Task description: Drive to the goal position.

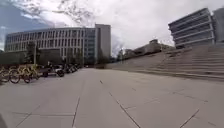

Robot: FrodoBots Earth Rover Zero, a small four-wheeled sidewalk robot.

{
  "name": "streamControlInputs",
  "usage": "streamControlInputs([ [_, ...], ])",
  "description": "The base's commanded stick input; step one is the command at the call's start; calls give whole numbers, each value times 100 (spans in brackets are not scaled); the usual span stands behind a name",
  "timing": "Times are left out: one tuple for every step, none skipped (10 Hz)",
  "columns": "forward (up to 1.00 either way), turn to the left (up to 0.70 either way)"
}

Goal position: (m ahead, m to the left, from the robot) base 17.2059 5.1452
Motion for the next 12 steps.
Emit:
streamControlInputs([
  [70, 0],
  [70, 0],
  [70, 0],
  [70, 0],
  [70, 0],
  [70, 0],
  [70, 0],
  [70, -1],
  [70, -7],
  [70, -21],
  [70, -33],
  [70, 0],
])
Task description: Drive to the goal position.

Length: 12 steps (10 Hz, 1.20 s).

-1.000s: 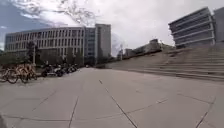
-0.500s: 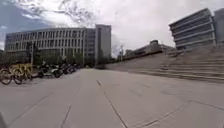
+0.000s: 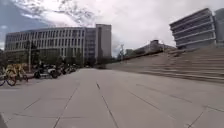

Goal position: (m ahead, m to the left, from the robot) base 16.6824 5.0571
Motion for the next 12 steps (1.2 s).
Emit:
streamControlInputs([
  [70, 0],
  [70, 0],
  [70, 0],
  [70, 0],
  [70, 0],
  [70, 0],
  [70, 0],
  [70, 0],
  [70, 0],
  [70, 0],
  [70, 0],
  [70, 0],
])
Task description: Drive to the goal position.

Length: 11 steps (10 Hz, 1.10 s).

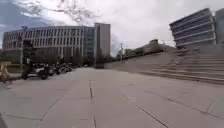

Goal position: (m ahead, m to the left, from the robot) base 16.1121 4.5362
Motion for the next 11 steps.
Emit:
streamControlInputs([
  [70, 0],
  [70, 0],
  [70, 0],
  [70, 0],
  [70, 0],
  [70, 0],
  [70, 0],
  [70, 0],
  [70, 0],
  [70, 0],
  [70, 0],
])
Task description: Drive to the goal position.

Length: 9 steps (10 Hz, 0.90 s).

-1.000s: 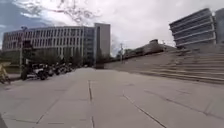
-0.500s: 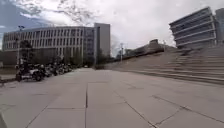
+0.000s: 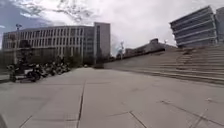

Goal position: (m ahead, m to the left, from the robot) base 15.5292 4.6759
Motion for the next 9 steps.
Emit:
streamControlInputs([
  [70, 0],
  [70, 0],
  [70, 0],
  [70, 0],
  [70, 0],
  [70, 0],
  [70, 0],
  [70, 0],
  [70, 0],
])
